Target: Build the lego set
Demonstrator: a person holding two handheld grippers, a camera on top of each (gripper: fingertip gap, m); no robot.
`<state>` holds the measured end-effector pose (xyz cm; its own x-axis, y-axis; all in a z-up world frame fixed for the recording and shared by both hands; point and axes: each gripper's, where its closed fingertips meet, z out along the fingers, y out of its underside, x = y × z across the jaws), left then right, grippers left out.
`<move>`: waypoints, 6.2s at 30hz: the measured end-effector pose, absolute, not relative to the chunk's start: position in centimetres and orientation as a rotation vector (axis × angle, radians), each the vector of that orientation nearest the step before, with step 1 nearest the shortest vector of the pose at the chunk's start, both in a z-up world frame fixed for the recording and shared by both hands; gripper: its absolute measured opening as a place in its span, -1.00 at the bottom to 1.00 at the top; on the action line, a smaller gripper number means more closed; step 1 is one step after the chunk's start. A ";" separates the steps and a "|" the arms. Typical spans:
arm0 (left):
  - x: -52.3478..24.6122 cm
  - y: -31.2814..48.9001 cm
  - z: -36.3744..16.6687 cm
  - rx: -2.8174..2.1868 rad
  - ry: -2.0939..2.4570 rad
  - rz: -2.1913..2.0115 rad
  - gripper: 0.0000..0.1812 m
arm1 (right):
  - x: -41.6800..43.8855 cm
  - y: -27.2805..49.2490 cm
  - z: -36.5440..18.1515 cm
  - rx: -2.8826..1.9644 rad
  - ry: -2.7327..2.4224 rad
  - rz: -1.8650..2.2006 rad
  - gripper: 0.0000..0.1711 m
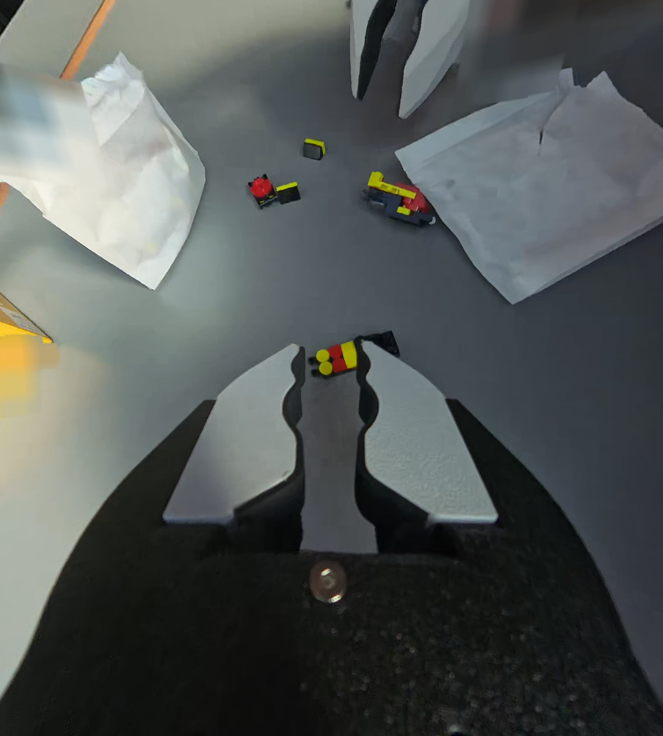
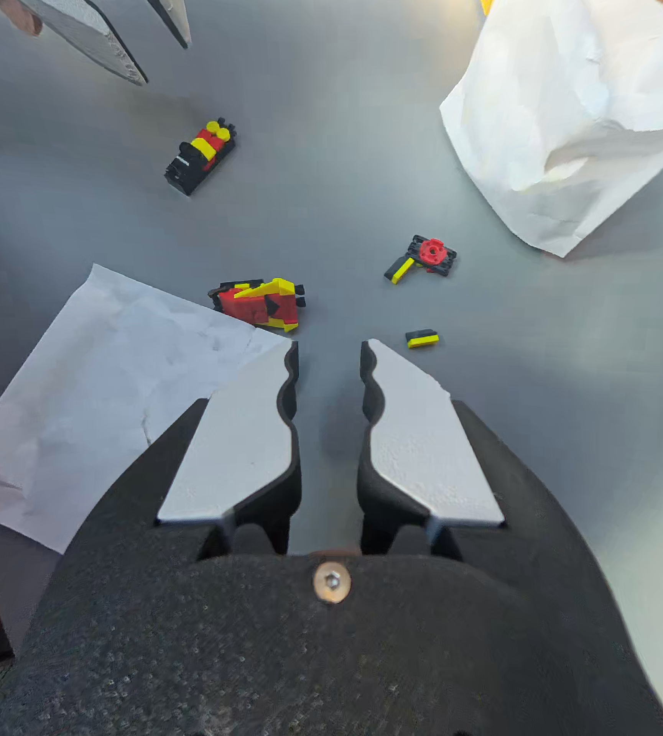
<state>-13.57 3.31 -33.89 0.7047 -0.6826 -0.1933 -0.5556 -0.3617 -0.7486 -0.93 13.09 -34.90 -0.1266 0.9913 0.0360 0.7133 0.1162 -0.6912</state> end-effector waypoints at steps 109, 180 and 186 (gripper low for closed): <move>-10.0 21.0 -26.9 -1.836 1.112 -0.163 -0.83 | -5.4 22.7 -28.8 -1.463 -1.690 0.703 -0.82; -8.9 6.6 -29.0 -1.912 0.836 -0.487 -0.89 | 1.9 19.9 -27.4 -1.751 -1.518 0.835 -1.00; -7.5 7.4 -30.5 -1.915 0.848 -0.526 -0.89 | 0.7 18.1 -28.5 -1.705 -1.481 0.746 -1.00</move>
